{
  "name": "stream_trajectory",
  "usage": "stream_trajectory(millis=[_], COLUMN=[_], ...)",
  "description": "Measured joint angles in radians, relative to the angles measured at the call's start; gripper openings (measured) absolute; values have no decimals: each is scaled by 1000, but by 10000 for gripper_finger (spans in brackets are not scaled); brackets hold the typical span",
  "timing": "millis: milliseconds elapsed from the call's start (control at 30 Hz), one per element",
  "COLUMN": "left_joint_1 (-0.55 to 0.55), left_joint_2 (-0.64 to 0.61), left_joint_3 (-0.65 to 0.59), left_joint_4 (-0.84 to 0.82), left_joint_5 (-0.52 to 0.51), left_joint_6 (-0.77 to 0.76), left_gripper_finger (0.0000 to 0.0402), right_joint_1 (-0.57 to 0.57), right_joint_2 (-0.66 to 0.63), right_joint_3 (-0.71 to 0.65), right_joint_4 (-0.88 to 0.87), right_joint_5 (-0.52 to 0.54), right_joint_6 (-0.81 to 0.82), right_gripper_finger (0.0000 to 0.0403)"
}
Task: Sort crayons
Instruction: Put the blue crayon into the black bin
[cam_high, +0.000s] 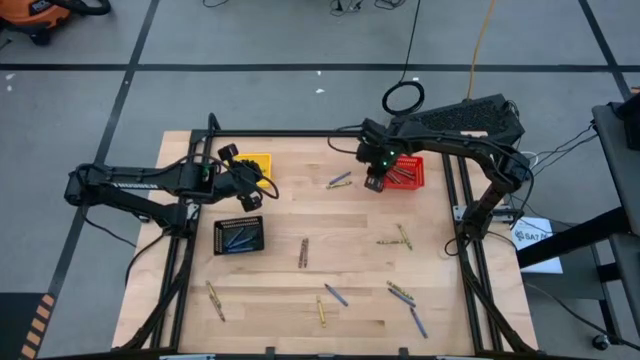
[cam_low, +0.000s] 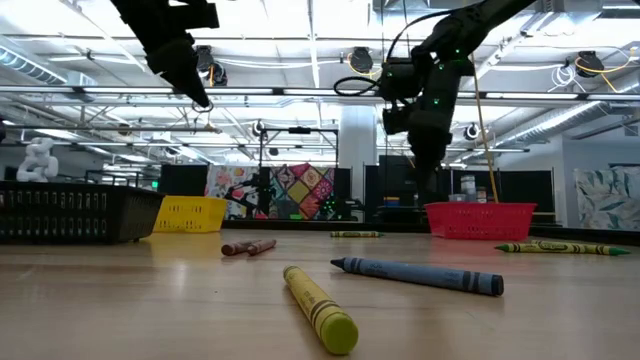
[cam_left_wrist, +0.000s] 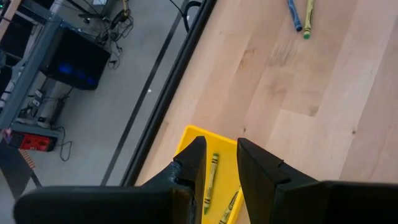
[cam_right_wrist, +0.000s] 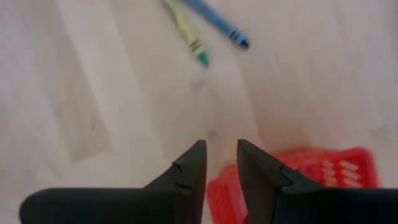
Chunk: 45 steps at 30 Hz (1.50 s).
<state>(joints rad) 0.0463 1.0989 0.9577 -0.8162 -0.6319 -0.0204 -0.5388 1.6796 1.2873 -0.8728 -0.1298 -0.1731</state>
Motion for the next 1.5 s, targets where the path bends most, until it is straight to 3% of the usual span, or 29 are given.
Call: stream_trajectory(millis=[167,367,500,600,800,1000,1100,1267,1500], left_joint_1=[1,0,0,0,0,0,0,0,0], left_joint_2=[0,0,0,0,0,0,0,0,0], left_joint_3=[0,0,0,0,0,0,0,0,0], left_joint_4=[0,0,0,0,0,0,0,0,-8], left_joint_5=[0,0,0,0,0,0,0,0,0], left_joint_6=[0,0,0,0,0,1,1,2,3], left_gripper_finger=[85,85,85,85,85,85,85,85,85], right_joint_1=[12,63,102,120,162,215,235,269,354], right_joint_2=[-1,-1,-1,-1,-1,-1,-1,-1,-1], right_joint_3=[0,0,0,0,0,0,0,0,0], right_joint_4=[-103,-159,-150,-131,-91,-87,-89,-172,-272], right_joint_5=[-11,-180,-208,-200,-28,-4,-4,-20,-31], right_joint_6=[42,57,57,58,146,171,257,544,721], right_gripper_finger=[75,75,75,75,90,126,134,136,135])
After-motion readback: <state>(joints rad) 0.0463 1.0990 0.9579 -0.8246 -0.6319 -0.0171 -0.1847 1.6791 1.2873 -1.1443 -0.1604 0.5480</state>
